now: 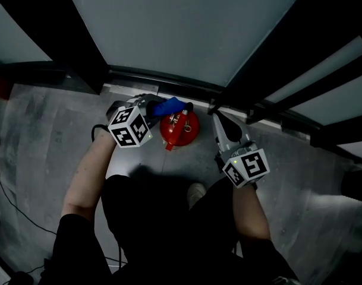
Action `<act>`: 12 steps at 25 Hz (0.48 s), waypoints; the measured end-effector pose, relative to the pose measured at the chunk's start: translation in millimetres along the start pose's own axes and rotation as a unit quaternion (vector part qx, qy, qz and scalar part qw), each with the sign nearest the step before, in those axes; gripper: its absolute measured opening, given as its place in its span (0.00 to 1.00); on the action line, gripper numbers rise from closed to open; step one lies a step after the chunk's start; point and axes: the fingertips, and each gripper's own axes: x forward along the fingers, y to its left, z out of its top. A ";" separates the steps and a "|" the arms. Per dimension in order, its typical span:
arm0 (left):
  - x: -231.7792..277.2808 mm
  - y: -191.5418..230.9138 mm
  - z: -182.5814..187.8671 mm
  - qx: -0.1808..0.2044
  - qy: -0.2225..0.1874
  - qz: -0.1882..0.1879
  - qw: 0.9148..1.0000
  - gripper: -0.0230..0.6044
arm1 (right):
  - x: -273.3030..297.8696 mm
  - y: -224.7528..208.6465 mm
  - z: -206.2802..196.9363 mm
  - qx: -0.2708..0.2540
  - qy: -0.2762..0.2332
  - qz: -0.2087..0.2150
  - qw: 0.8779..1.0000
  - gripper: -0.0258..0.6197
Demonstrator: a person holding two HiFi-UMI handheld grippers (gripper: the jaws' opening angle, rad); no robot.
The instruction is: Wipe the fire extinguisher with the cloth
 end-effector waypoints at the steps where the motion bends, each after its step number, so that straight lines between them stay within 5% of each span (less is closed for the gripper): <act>1: -2.0 -2.8 0.5 0.017 0.005 -0.003 1.000 0.11 | 0.3 1.6 -0.9 -0.004 0.002 0.003 1.000 0.04; 6: -13.0 -19.8 -8.1 0.052 0.026 -0.025 0.998 0.11 | 1.3 8.9 -9.7 -0.020 0.021 0.008 1.000 0.04; 12: -25.3 -37.8 -14.7 0.038 0.035 -0.042 0.998 0.11 | 4.5 18.1 -11.4 -0.026 0.025 0.020 0.999 0.04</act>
